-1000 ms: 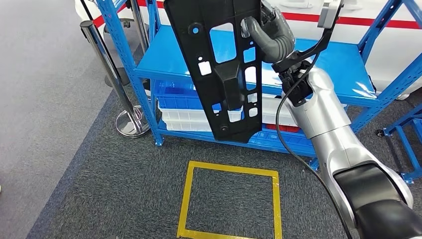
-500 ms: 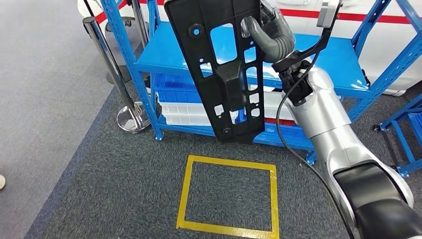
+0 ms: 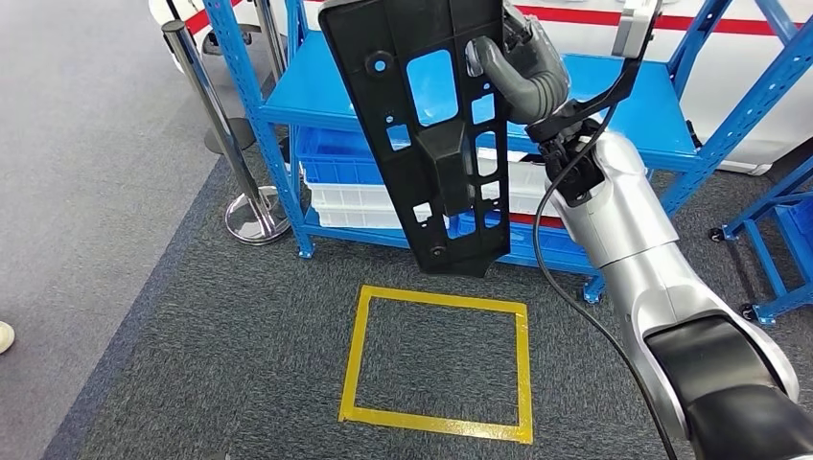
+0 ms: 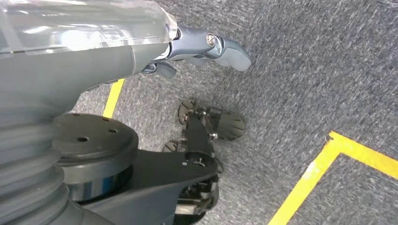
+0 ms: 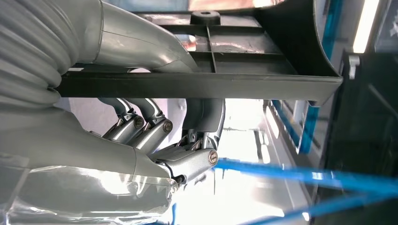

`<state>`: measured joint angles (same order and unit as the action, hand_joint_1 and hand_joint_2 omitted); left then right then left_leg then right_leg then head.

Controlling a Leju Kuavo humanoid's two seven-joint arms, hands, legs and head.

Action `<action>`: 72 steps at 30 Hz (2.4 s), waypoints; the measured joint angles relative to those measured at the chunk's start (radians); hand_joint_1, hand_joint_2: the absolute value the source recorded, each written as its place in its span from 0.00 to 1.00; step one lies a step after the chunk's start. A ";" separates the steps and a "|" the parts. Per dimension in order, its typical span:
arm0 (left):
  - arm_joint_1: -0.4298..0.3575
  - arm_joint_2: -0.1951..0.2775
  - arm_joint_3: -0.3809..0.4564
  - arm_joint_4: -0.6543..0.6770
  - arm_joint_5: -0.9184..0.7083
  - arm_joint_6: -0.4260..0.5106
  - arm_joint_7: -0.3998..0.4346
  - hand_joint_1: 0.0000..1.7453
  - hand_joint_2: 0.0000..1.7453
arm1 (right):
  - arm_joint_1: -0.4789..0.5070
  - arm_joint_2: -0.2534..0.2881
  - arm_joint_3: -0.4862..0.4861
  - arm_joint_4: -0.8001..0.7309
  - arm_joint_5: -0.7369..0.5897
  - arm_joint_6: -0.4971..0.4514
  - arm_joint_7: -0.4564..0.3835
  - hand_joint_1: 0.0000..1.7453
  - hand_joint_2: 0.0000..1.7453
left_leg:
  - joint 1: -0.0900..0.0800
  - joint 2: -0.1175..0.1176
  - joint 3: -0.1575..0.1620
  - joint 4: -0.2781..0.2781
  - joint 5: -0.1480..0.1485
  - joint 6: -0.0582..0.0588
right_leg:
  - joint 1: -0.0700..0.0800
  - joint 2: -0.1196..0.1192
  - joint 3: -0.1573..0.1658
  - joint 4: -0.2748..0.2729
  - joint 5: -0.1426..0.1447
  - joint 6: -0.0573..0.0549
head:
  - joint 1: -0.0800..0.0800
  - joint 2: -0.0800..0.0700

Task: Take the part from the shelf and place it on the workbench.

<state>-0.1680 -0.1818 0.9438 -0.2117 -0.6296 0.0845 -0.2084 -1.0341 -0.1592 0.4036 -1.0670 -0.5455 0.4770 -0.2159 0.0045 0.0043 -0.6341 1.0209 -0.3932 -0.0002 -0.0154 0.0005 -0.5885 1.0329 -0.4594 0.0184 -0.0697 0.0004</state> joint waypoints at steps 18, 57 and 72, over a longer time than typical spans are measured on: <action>0.001 0.000 -0.001 0.000 -0.002 0.026 0.020 0.00 1.00 | 0.017 -0.002 0.002 -0.016 0.012 -0.014 -0.007 1.00 1.00 | -0.002 -0.001 0.055 -0.009 -0.037 0.022 | 0.003 -0.001 -0.056 0.009 0.042 0.003 | 0.000 0.000; -0.005 -0.004 -0.009 0.000 -0.018 0.023 0.003 0.00 1.00 | 0.046 -0.009 0.002 -0.022 0.040 -0.019 -0.022 1.00 1.00 | -0.005 0.003 0.044 -0.015 -0.032 0.028 | 0.001 -0.001 -0.089 0.129 -0.007 0.006 | 0.000 0.000; -0.005 -0.004 -0.010 0.000 -0.017 0.020 -0.003 0.00 1.00 | 0.064 -0.012 0.000 -0.028 0.041 -0.010 -0.030 1.00 1.00 | 0.003 -0.007 -0.027 0.166 -0.092 -0.018 | 0.000 0.021 -0.026 -0.010 0.041 -0.039 | 0.000 0.000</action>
<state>-0.1731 -0.1861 0.9335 -0.2113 -0.6470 0.1041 -0.2114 -0.9705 -0.1713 0.4041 -1.0948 -0.5040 0.4665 -0.2458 0.0080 -0.0031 -0.6611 1.1864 -0.4851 -0.0181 -0.0157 0.0217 -0.6150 1.0233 -0.4185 -0.0208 -0.0702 0.0004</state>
